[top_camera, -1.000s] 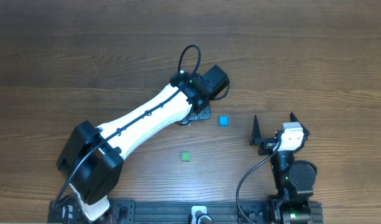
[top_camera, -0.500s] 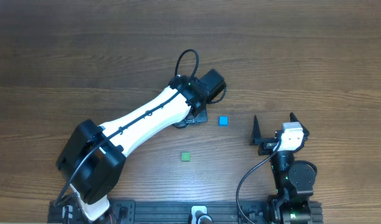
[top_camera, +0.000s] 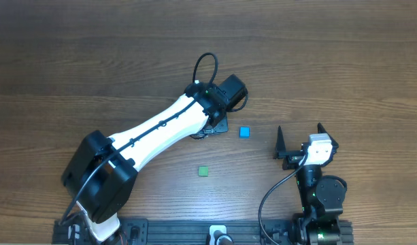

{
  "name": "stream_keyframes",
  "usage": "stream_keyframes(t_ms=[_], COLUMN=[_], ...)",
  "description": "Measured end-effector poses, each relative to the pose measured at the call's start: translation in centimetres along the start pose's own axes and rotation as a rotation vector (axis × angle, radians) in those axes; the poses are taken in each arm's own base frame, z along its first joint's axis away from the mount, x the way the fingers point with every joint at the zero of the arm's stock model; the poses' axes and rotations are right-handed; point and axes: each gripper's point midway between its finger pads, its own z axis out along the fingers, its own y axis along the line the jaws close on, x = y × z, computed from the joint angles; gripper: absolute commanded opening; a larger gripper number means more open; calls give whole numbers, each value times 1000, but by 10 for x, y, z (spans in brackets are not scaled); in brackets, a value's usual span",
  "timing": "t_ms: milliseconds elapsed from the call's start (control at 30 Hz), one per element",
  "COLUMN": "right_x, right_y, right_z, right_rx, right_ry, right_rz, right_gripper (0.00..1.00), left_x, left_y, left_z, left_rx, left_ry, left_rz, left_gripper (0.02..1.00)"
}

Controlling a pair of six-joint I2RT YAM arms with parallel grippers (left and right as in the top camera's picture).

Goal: Stack Cubes

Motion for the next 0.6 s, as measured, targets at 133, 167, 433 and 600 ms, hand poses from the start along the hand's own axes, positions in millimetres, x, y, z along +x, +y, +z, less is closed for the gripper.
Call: stream_keyframes(t_ms=[133, 167, 433, 600], right_x=[0, 0, 0, 0], right_y=[0, 0, 0, 0], right_z=[0, 0, 0, 0], right_rx=[0, 0, 0, 0], right_ry=[0, 0, 0, 0], right_rz=[-1, 0, -1, -1], right_gripper=[993, 991, 991, 993], left_x=[0, -1, -3, -3], left_y=[0, 1, 5, 5], left_z=[0, 0, 2, 2], left_rx=[0, 0, -5, -7], left_ry=[0, 0, 2, 4], left_rz=[-2, -3, -7, -6], left_gripper=[42, 42, 42, 42])
